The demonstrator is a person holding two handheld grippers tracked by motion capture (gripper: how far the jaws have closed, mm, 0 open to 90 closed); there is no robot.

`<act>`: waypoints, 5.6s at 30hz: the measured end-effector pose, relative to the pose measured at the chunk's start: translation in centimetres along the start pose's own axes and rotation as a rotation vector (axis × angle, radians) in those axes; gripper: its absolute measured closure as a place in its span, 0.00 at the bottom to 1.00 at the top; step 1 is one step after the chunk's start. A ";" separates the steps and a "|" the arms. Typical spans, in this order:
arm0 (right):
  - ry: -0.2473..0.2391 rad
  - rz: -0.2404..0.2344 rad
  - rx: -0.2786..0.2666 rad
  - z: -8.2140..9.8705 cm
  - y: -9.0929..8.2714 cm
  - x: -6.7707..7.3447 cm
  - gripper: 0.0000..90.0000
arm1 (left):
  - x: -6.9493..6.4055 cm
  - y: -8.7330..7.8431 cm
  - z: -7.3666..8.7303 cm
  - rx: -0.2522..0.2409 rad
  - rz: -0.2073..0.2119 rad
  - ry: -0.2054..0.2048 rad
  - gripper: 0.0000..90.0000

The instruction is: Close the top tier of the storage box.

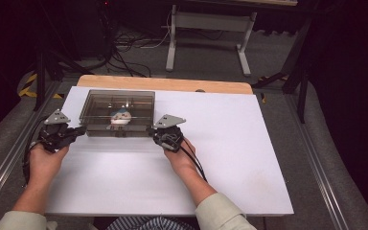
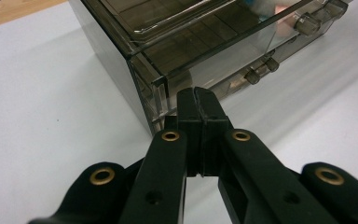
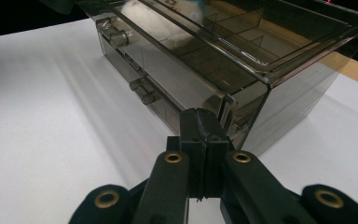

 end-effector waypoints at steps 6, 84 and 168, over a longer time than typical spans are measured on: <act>0.011 0.014 -0.003 0.1 0.2 -0.3 1.00 | 0.1 0.3 -0.1 -0.008 -0.009 -0.015 1.00; 0.027 -0.083 -0.227 1.1 -10.2 -2.1 0.04 | -6.5 -1.4 -1.5 -0.224 0.205 0.037 0.06; 0.049 0.028 -0.123 14.3 -17.2 -3.6 0.00 | -11.4 2.8 4.6 -0.211 0.313 0.133 0.00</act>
Point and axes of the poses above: each handheld gripper's, and its own axes: y roughly forward along the jaws, z roughly out of its underside, x roughly to its left, the point moved 4 cm from there along y, roughly forward along the jaws, and after that the axes turned 6 degrees about -y, right-handed, at the moved point
